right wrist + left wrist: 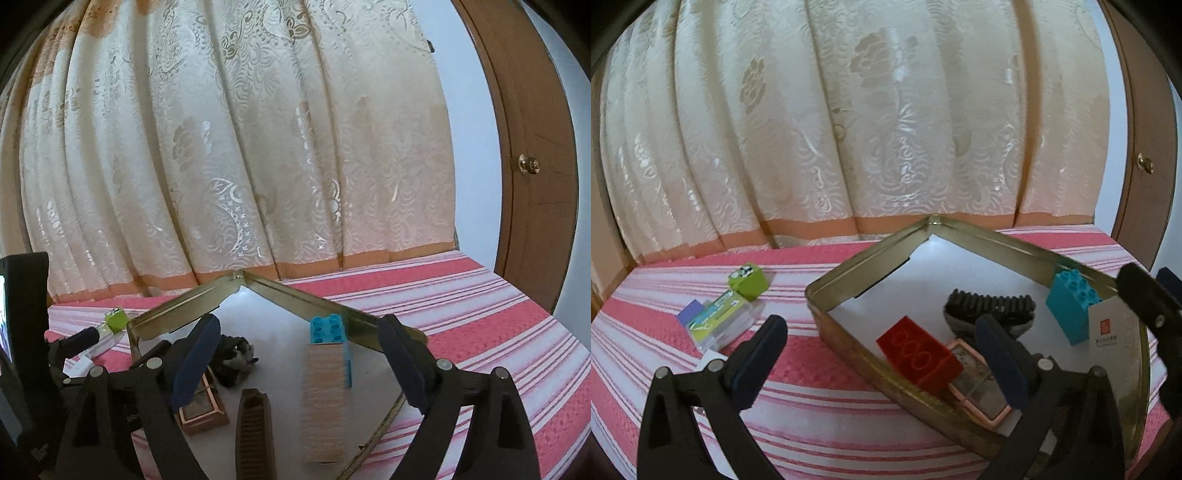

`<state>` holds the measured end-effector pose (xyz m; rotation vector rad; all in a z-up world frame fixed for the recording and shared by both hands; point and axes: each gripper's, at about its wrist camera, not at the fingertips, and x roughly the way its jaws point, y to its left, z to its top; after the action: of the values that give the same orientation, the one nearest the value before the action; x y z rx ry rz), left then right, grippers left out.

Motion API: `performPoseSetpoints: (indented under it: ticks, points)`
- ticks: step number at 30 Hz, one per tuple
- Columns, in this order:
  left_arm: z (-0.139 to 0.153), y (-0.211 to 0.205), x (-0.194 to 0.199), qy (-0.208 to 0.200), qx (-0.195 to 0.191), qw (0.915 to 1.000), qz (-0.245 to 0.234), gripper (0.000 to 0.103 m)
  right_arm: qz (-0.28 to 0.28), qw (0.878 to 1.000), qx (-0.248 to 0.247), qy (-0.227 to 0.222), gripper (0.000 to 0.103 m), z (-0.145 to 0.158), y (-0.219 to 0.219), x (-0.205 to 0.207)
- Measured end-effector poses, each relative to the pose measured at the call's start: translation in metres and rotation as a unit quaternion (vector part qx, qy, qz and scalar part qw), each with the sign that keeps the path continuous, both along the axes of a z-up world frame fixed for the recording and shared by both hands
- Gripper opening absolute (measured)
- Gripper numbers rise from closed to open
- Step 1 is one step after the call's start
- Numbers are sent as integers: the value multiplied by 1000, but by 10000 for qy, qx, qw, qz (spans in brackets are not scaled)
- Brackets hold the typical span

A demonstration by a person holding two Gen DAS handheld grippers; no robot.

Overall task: Organize rigid objects
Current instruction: 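Lower the red brick and brown brush into the tin and open both tools, then withdraw both tools from the tin toward the remaining objects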

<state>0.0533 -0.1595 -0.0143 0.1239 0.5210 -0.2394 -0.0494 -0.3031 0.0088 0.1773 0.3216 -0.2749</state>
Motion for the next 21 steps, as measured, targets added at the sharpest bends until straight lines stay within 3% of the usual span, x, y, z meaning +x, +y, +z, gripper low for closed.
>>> performPoseSetpoints:
  ticks: [21]
  points:
    - [1, 35, -5, -67, 119, 9998, 174, 103, -498, 9962, -497, -506, 89, 6, 13, -16]
